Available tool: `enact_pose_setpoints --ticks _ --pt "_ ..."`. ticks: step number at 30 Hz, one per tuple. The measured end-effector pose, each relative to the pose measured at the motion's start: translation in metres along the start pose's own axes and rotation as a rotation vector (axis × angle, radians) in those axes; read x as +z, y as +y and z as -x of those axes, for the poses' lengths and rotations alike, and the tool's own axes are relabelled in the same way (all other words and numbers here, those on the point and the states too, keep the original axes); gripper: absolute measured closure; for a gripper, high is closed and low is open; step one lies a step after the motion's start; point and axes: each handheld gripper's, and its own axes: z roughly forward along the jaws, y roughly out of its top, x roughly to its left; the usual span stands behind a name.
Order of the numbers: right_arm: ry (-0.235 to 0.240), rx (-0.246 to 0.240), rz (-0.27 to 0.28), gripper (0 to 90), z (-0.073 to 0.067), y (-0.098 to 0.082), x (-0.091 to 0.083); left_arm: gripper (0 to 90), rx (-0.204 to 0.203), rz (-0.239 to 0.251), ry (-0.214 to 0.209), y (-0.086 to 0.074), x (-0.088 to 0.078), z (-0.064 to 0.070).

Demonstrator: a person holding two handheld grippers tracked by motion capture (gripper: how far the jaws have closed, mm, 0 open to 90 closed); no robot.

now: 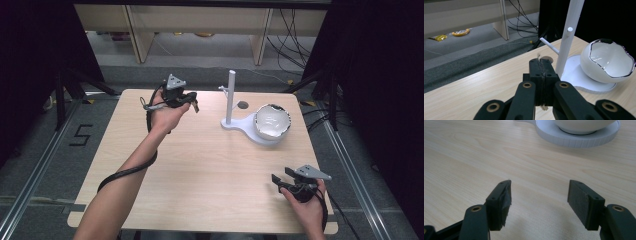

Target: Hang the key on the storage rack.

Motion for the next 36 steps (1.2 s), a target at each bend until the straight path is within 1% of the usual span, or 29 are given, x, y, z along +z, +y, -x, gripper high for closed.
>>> enact_pose_setpoints --ticks 6,11,12,15,16,20,21,22,23,24,25,26,27,28,29,31,33,34,35,36 --pt "0.004 0.003 0.001 36.6 0.0 0.0 0.0 88.9 0.003 0.002 0.003 0.005 0.009 0.005" --pt "0.003 0.001 0.0 36.6 0.0 0.0 0.0 88.9 0.006 0.002 0.006 0.006 0.012 0.006" --pt "0.005 0.002 0.001 36.6 0.0 0.0 0.0 89.0 0.003 0.009 0.007 0.007 0.014 0.006" --pt "0.006 0.003 0.002 36.6 0.0 0.0 0.0 88.9 0.004 0.011 0.007 0.007 0.015 0.007" --pt "-0.01 -0.01 0.003 36.6 0.001 0.0 0.001 88.9 0.008 0.017 0.006 0.008 0.016 0.008" --pt "-0.004 -0.009 0.003 36.6 0.001 0.0 0.001 88.9 0.007 0.022 0.007 0.01 0.018 0.009" --pt "-0.011 -0.009 0.002 36.6 0.001 0.0 0.001 89.0 0.006 0.021 0.008 0.01 0.019 0.009" --pt "0.003 0.001 -0.001 36.6 0.0 0.0 0.0 89.0 0.005 0.026 0.008 0.011 0.021 0.01" --pt "0.003 0.001 -0.001 36.6 0.0 0.0 0.0 89.0 0.005 0.026 0.008 0.011 0.021 0.01" --pt "0.003 0.001 0.0 36.6 0.0 0.0 0.0 89.0 0.003 0.028 0.008 0.011 0.022 0.01" --pt "-0.01 -0.009 0.002 36.6 0.001 0.0 0.001 88.9 0.009 0.027 0.008 0.012 0.022 0.01" --pt "-0.011 -0.002 0.0 36.6 0.001 0.0 0.001 88.9 0.006 0.03 0.009 0.013 0.024 0.011" --pt "-0.011 -0.005 0.002 36.6 0.001 0.0 0.001 88.9 0.008 0.032 0.007 0.013 0.025 0.012" --pt "0.003 0.001 0.002 36.6 0.001 0.0 0.0 89.0 0.008 0.034 0.008 0.014 0.026 0.012" --pt "0.007 0.004 0.002 36.6 0.001 0.0 0.0 88.9 0.008 0.034 0.008 0.015 0.027 0.013" --pt "0.01 -0.002 0.012 36.6 0.001 0.0 0.0 88.9 0.007 0.04 0.007 0.016 0.029 0.015" --pt "0.003 -0.005 0.007 36.5 0.002 0.0 0.0 88.9 0.008 0.043 0.006 0.017 0.031 0.017" --pt "0.001 0.042 -0.008 36.6 -0.002 0.0 -0.001 88.9 0.008 0.043 0.005 0.018 0.033 0.018" --pt "0.001 0.042 -0.008 36.6 -0.002 0.0 -0.001 88.9 0.01 0.044 0.002 0.019 0.034 0.019" --pt "0.003 0.026 -0.001 36.5 -0.001 0.0 -0.001 88.9 0.01 0.046 0.001 0.02 0.036 0.021"
